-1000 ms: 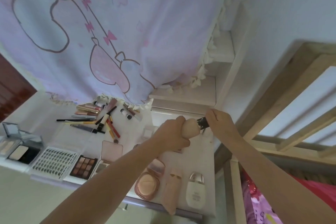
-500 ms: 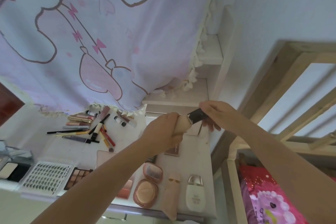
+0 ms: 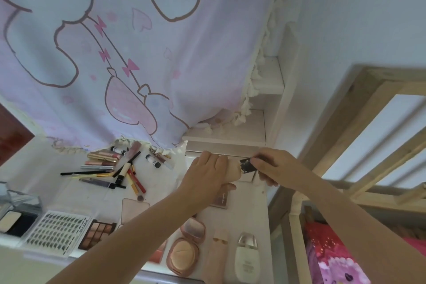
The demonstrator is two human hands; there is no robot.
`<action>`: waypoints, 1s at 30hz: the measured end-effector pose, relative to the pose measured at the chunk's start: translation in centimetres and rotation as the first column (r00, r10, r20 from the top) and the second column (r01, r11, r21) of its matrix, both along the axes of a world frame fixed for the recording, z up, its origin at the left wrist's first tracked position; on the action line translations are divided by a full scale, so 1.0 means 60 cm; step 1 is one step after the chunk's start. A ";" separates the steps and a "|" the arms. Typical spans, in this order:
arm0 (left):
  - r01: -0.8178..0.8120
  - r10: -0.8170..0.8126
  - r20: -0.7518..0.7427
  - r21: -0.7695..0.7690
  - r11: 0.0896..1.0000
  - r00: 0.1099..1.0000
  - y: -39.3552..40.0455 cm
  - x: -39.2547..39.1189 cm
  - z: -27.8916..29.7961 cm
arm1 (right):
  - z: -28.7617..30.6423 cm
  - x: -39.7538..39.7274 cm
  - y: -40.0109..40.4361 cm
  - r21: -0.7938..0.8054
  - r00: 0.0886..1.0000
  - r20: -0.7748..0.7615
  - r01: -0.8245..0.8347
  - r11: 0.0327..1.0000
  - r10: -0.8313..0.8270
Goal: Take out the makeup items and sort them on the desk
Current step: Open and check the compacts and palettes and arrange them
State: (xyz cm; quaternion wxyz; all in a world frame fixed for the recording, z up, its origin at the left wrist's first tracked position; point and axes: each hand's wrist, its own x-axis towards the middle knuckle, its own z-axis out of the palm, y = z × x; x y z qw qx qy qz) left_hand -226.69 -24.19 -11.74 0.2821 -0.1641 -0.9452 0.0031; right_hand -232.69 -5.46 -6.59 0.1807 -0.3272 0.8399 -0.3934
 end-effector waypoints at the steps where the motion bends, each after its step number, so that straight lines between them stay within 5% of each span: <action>1: 0.003 -0.003 -0.004 0.007 1.000 1.000 0.000 -0.001 -0.002 | 0.000 -0.001 0.005 -0.017 0.999 -0.035 -0.026 1.000 0.025; 7: -0.009 0.010 -0.023 0.035 0.999 1.000 0.011 0.005 -0.014 | -0.007 0.004 0.010 -0.033 0.991 0.133 -0.003 0.999 0.008; 13: -0.013 0.014 -0.014 0.048 0.999 1.000 0.016 0.003 -0.013 | -0.013 0.004 0.019 -0.046 0.999 -0.045 -0.007 0.999 0.005; 19: -0.009 0.007 0.046 0.038 0.999 0.999 0.018 0.008 -0.025 | -0.028 0.011 0.018 -0.032 0.989 0.141 0.044 0.999 -0.039; 30: 0.017 -0.020 0.289 0.014 1.000 0.957 0.035 0.011 -0.058 | -0.107 0.010 0.039 -0.119 0.993 -0.080 0.078 0.990 -0.088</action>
